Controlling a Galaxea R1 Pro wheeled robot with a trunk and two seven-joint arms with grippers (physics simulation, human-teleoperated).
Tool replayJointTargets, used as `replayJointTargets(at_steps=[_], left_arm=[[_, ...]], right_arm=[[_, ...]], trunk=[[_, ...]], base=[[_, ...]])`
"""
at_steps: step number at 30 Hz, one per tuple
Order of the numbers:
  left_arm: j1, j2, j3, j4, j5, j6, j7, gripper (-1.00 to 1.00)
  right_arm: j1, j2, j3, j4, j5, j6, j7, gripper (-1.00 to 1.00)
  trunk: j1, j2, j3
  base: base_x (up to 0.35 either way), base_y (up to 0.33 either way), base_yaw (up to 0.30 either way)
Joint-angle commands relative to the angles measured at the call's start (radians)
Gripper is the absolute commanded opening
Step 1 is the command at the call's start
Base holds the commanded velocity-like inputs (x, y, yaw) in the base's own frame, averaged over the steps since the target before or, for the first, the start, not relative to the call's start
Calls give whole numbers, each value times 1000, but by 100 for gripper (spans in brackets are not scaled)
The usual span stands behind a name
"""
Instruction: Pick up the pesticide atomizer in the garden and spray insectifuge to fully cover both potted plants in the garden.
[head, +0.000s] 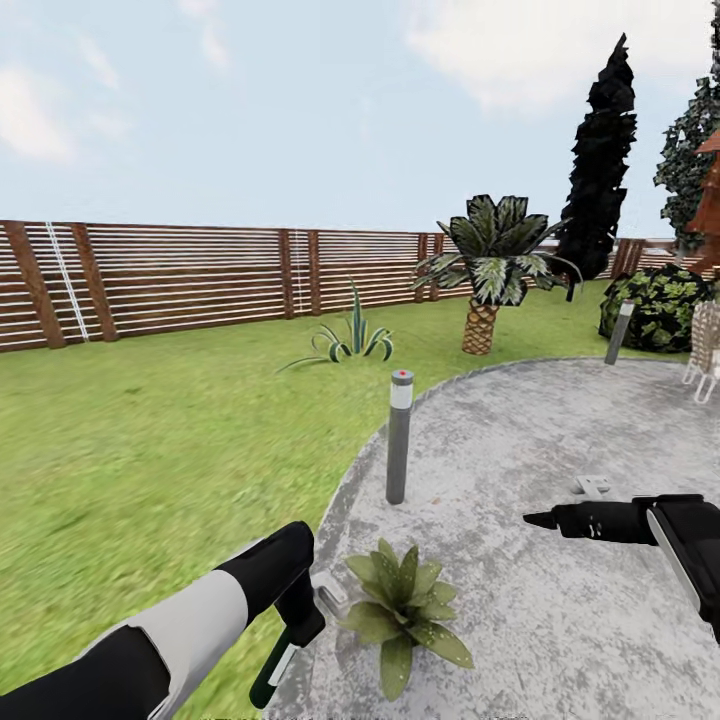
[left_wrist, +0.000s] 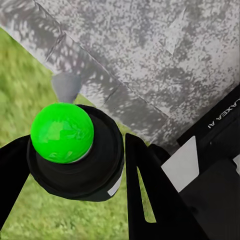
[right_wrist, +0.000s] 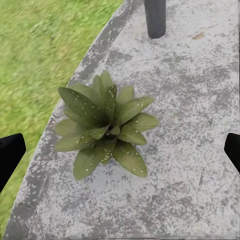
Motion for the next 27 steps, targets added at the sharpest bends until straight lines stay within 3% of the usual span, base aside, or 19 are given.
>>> replayJointTargets(at_steps=[1,12,19,27], left_arm=[[0,0,-2,-2,-11,2,-11,-100],[0,0,0,-2,-11,2,-10,-100],[0,0,1,-2,-11,2,-10,-100],[0,0,3,-3,-12,2,-10,-100]], right_arm=[[-1,0,-1,-1,2,7,4,100],[-1,0,-1,0,2,6,4,100],[-1,0,-1,-1,2,6,4,100],[-1,0,-1,-1,1,7,4,100]], trunk=[[0,-1,-1],[0,-1,8],[0,-1,14],[0,-1,10]], base=[[-192,166,-227],[-164,166,-247],[117,271,-239],[124,91,-19]])
